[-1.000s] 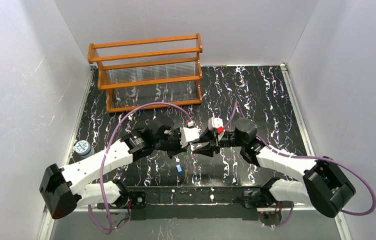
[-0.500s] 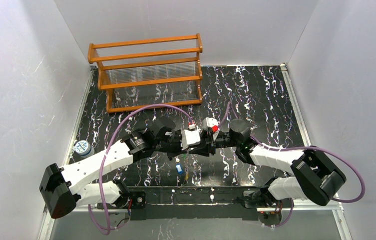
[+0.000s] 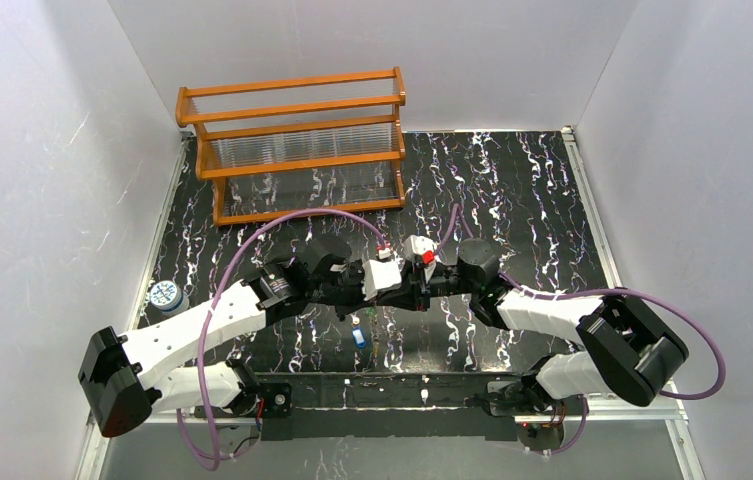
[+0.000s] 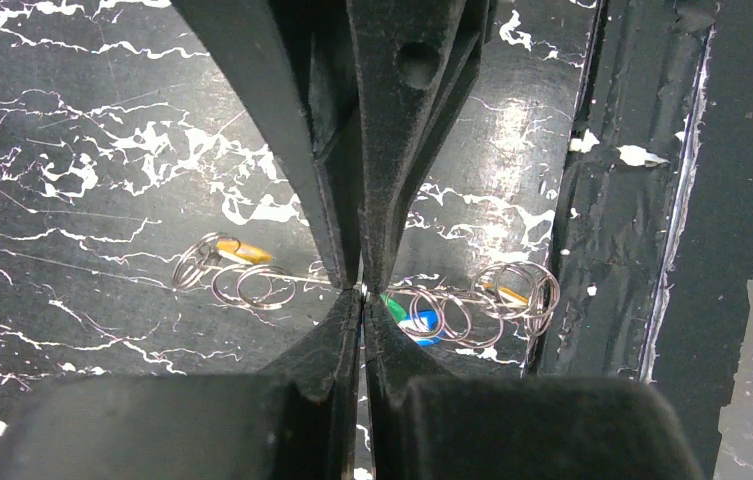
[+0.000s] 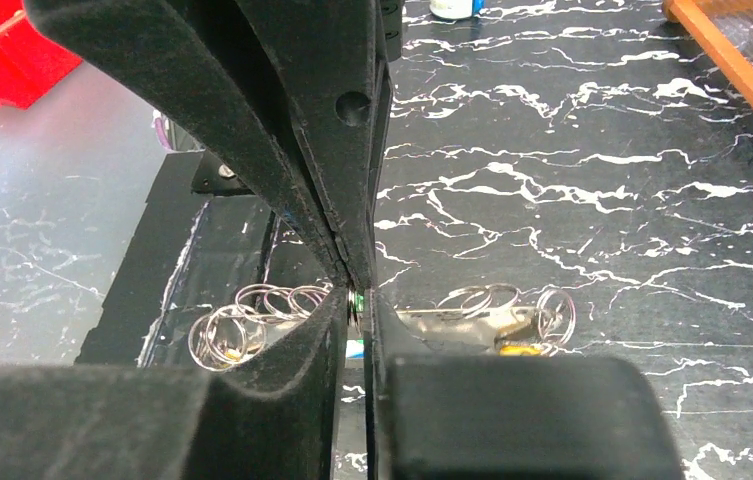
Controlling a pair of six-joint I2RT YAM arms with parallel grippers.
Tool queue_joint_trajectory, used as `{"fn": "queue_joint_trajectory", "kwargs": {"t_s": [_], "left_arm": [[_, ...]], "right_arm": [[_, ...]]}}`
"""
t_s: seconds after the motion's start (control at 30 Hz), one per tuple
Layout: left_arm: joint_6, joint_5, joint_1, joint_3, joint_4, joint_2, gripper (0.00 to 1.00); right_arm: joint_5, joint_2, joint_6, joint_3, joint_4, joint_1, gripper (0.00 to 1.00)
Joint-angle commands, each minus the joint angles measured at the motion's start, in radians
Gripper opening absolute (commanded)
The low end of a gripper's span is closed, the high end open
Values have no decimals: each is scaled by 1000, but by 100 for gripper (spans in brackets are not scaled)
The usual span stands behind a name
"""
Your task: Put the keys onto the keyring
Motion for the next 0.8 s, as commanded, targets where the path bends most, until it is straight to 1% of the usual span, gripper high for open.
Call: {"fn": "queue_joint_trajectory", "kwargs": {"t_s": [0.0, 0.07, 0.13, 0.2, 0.27, 0.4, 0.5, 0.63, 0.7, 0.77], "left_arm": [[-2, 34, -11, 12, 41, -35, 0], [-2, 34, -10, 10, 42, -36, 0], [-4, 34, -11, 9, 42, -38, 0], [-4, 34, -10, 9, 44, -39, 0], [-4, 36, -11, 9, 47, -39, 0], [-1, 33, -11, 7, 49, -39, 0], [0, 29, -11, 1, 58, -48, 0], [-19, -3, -11, -43, 99, -89, 28], [-35, -19, -11, -77, 143, -125, 36], [-55, -32, -11, -115, 188, -162, 40]], "right_arm": [[35, -2, -16, 25, 20, 8, 26], [48, -9, -23, 19, 16, 7, 28], [51, -12, -30, 20, 8, 7, 26], [45, -10, -38, 25, -4, 7, 16], [33, -6, -45, 31, -18, 7, 1], [28, -13, -46, 28, -32, 7, 1], [36, -28, -83, 20, -44, 7, 1], [58, -56, -89, 1, -35, 7, 1], [69, -73, -88, -12, -26, 6, 1], [71, -85, -84, -25, -18, 3, 1]]}}
